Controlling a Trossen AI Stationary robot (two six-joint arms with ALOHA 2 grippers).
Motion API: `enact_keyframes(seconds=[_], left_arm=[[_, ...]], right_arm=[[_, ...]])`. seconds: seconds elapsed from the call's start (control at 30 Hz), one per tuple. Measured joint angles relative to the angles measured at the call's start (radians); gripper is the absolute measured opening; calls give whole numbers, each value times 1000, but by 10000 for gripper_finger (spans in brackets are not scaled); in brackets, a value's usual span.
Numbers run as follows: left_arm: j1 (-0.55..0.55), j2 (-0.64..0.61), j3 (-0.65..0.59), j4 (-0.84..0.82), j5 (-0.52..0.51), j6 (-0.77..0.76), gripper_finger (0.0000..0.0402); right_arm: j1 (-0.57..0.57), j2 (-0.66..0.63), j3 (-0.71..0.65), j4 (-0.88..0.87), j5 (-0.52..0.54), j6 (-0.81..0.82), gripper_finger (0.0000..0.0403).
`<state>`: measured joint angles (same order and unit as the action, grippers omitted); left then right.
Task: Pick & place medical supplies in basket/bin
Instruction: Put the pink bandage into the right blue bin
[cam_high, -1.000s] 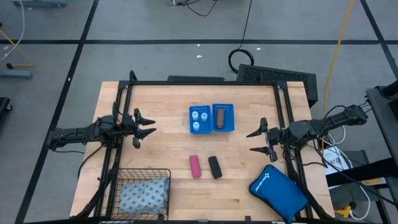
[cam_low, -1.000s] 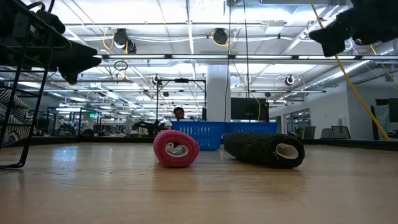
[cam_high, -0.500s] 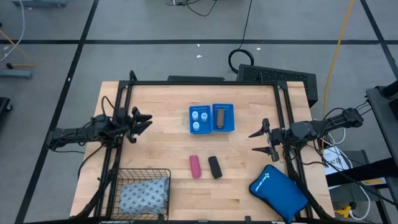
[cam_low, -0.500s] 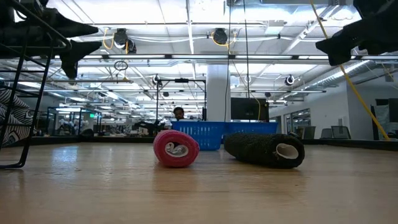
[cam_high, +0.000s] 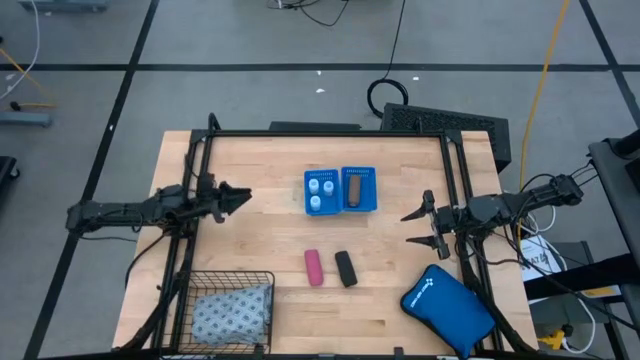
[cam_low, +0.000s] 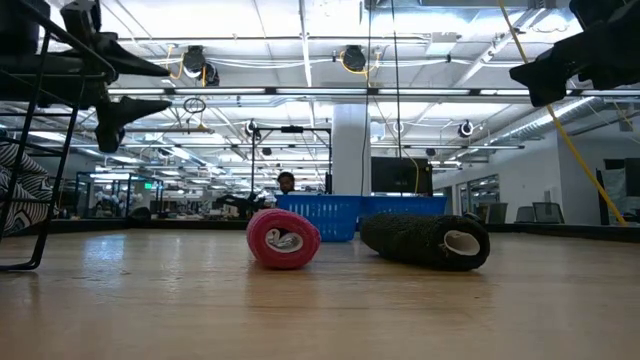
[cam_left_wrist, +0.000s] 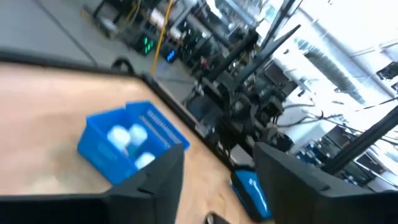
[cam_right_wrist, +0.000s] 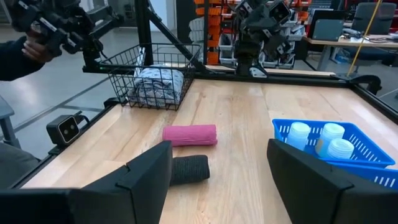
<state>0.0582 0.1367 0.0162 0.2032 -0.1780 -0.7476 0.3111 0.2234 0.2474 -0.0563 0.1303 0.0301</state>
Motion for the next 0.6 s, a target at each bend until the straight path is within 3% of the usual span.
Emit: enact_keyframes(seconds=[0.27, 0.43, 0.6], left_arm=[[-127, 370, 40, 273, -8, 37, 292], [-212, 676, 215, 217, -48, 129, 290], [-270, 990, 455, 136, -21, 344, 274]], right_arm=[[0, 0, 0, 7, 1, 7, 254], [0, 0, 0, 7, 3, 7, 254], [0, 0, 0, 6, 3, 7, 254]])
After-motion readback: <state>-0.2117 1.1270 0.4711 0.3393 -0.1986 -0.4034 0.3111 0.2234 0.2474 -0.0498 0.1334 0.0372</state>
